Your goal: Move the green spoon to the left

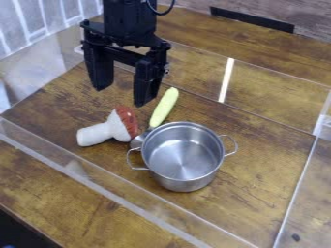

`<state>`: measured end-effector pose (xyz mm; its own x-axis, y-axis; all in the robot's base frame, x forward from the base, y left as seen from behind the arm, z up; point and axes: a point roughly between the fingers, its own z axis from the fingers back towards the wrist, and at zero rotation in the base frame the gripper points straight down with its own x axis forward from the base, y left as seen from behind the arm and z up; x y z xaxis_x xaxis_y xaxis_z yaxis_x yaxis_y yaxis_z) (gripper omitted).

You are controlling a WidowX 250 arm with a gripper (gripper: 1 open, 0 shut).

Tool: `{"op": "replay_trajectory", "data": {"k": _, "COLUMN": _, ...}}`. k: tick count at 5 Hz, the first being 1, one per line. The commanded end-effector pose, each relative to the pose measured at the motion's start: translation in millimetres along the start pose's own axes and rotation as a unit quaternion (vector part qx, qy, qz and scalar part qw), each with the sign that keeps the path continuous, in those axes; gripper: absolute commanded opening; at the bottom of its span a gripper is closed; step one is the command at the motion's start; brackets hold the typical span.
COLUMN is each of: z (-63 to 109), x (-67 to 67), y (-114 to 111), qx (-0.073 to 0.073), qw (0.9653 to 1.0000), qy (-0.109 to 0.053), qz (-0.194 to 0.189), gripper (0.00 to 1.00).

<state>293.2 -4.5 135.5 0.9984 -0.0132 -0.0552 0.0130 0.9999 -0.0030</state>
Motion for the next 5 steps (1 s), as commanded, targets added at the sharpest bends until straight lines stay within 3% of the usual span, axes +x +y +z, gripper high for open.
{"op": "replay_trajectory", "data": {"k": 1, "z": -16.0, "x": 8.6, "y": -3, "qx": -0.004, "qw": 1.0, "qy": 0.002, "qz": 0.007, "gripper": 1.0}}
{"op": "replay_trajectory", "data": {"k": 2, "z": -13.6, "x": 41.0, "y": -9, "qx": -0.01, "qw": 0.9976, "qy": -0.014, "qz": 0.067, "gripper": 1.0}}
{"op": "replay_trajectory", "data": {"k": 3, "z": -13.0, "x": 71.8, "y": -14, "qx": -0.019, "qw": 0.9955, "qy": -0.023, "qz": 0.09, "gripper": 1.0}}
{"op": "replay_trajectory", "data": {"k": 5, "z": -34.6, "x": 64.8, "y": -17, "qx": -0.028, "qw": 0.9965, "qy": -0.02, "qz": 0.077, "gripper": 1.0}}
